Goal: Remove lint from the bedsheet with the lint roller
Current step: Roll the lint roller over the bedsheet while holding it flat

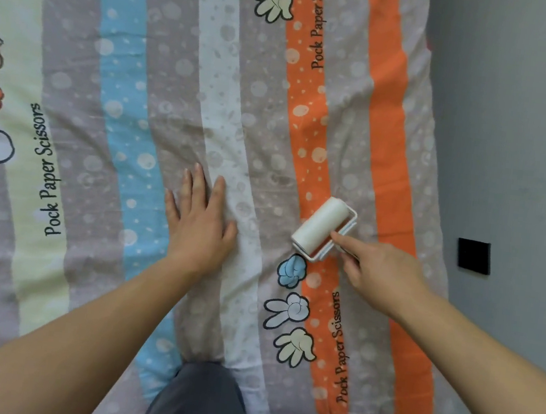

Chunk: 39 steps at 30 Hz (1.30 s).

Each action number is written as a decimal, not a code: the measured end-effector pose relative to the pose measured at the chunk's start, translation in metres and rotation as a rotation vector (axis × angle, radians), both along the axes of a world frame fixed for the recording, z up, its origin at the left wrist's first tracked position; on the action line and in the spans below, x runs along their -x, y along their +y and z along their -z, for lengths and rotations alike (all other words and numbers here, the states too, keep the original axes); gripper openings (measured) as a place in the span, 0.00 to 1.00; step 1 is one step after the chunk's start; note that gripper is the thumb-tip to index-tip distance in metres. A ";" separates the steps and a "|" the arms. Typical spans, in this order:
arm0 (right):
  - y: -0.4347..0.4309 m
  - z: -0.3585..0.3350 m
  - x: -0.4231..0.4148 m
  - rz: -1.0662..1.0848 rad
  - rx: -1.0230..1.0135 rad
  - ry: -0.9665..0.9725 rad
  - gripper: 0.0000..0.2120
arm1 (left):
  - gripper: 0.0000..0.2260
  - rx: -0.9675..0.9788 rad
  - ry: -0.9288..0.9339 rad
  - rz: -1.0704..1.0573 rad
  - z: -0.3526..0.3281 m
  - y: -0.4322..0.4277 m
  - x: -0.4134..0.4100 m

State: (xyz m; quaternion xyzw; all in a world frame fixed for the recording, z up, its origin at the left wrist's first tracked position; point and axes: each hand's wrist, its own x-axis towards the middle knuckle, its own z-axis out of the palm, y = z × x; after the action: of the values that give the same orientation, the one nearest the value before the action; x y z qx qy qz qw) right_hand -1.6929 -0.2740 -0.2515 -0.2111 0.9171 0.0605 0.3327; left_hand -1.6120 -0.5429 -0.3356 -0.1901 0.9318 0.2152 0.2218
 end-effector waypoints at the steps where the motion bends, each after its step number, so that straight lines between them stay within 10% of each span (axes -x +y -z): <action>1: 0.013 0.000 -0.005 -0.005 -0.014 -0.006 0.21 | 0.34 0.014 -0.008 0.001 0.000 0.004 0.000; 17: 0.162 -0.048 -0.025 -0.034 -0.027 -0.192 0.17 | 0.48 0.123 -0.064 -0.053 0.008 0.120 -0.023; 25: 0.061 -0.025 0.051 -0.001 0.459 0.050 0.16 | 0.63 0.068 -0.212 -0.160 0.004 0.124 0.011; 39: 0.101 0.018 0.074 -0.113 0.261 0.030 0.17 | 0.61 0.081 -0.137 -0.230 -0.005 0.160 0.018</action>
State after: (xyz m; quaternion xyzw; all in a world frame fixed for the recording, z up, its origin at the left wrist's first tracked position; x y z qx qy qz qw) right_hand -1.7667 -0.1727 -0.2693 -0.3029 0.9087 -0.0375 0.2847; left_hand -1.6297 -0.3825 -0.3307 -0.3188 0.8945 0.1881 0.2507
